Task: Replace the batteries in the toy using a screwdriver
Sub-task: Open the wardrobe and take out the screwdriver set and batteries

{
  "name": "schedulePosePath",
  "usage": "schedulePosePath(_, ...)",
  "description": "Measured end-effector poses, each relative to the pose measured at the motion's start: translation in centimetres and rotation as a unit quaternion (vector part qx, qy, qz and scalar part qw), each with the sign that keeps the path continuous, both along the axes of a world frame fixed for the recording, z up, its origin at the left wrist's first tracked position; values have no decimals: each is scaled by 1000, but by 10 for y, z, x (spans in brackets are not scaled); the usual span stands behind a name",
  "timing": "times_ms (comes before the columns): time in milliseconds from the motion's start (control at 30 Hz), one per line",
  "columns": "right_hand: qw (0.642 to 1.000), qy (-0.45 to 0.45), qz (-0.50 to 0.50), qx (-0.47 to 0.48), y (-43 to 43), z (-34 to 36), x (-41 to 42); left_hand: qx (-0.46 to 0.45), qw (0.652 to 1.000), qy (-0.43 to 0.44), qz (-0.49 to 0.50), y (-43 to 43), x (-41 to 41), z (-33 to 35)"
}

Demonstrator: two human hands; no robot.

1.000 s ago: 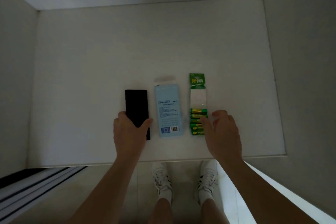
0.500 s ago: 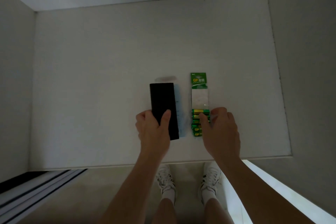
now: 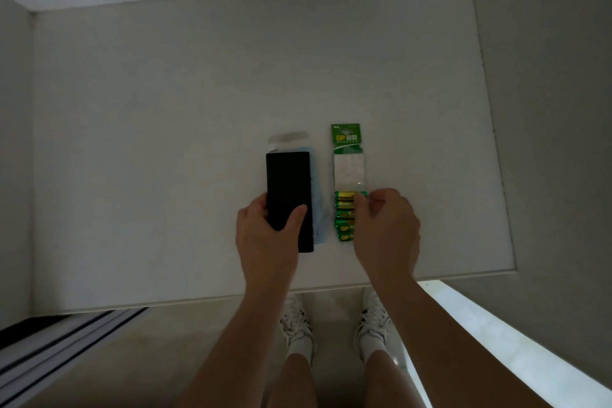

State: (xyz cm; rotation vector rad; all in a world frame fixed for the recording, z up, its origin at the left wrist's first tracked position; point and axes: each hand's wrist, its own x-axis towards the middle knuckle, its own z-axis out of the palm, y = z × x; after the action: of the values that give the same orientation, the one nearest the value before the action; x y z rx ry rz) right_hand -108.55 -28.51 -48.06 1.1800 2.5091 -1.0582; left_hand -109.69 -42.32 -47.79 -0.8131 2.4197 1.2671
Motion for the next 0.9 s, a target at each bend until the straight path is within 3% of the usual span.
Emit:
schedulePosePath(300,997,-7,-29,-65,0,-5,-4,-10,1000,10,-24,16,2,6)
schedulePosePath(533,994,9,-40,-99,-4,-11,-3,39,999,-14,24,16,0,0)
schedulePosePath(900,997,-7,68,-39,-3,-12,2,86,995,-36,32,16,-8,-2)
